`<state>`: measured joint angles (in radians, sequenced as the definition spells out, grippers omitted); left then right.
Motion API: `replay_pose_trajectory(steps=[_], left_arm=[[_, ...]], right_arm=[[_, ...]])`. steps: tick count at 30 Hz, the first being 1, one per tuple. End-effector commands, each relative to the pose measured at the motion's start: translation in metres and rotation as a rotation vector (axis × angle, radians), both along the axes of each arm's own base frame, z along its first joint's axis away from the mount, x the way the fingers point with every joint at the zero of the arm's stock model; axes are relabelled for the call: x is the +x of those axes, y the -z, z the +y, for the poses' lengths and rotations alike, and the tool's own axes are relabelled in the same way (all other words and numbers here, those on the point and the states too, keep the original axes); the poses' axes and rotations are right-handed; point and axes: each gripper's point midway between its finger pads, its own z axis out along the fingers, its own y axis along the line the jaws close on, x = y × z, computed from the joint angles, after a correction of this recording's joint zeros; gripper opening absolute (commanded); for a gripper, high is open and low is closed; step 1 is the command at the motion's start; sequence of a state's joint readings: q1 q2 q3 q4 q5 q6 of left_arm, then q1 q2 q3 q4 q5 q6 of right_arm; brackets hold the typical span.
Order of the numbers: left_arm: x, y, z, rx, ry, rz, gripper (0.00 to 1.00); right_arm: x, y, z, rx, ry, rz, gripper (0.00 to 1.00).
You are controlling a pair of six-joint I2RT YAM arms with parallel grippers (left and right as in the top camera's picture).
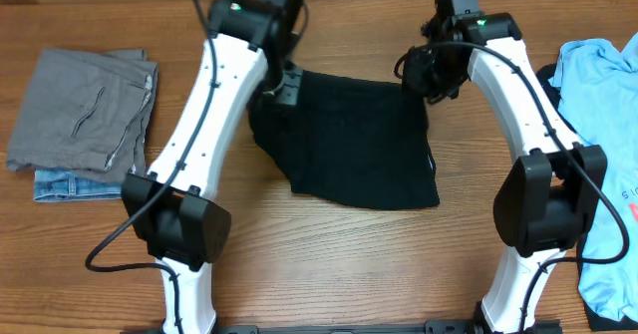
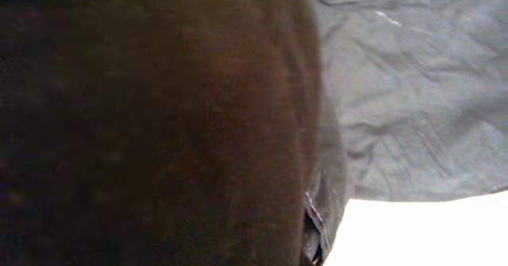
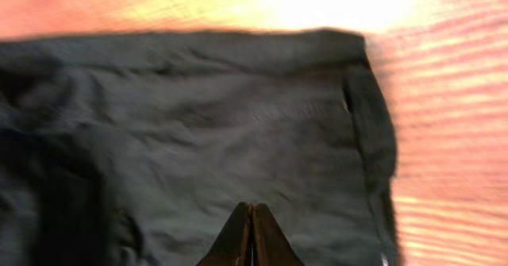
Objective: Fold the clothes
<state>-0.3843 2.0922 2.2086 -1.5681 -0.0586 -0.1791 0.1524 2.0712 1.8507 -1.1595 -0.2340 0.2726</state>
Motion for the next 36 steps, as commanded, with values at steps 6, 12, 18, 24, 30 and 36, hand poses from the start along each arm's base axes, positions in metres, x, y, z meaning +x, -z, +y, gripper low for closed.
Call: replay_pose_trajectory(steps=[6, 12, 18, 24, 30, 36], left_arm=[[-0.014, -0.021, -0.039, 0.015, 0.162, -0.074, 0.04], [-0.018, -0.016, -0.054, 0.021, 0.224, -0.082, 0.06], [-0.022, -0.009, -0.066, 0.015, 0.258, -0.077, 0.05], [-0.029, -0.003, -0.086, 0.001, 0.318, -0.07, 0.05], [-0.043, 0.005, -0.109, 0.012, 0.406, -0.053, 0.08], [-0.048, 0.023, -0.121, 0.029, 0.436, -0.017, 0.08]], right_arm=[[-0.011, 0.019, -0.046, -0.174, 0.035, 0.058, 0.04], [-0.017, 0.02, -0.072, -0.175, 0.084, 0.099, 0.04], [-0.019, 0.02, -0.087, -0.175, 0.103, 0.111, 0.04], [-0.021, 0.021, -0.09, -0.17, 0.106, 0.121, 0.04], [-0.022, 0.021, -0.102, -0.169, 0.132, 0.13, 0.04], [-0.026, 0.021, -0.111, -0.168, 0.153, 0.146, 0.04]])
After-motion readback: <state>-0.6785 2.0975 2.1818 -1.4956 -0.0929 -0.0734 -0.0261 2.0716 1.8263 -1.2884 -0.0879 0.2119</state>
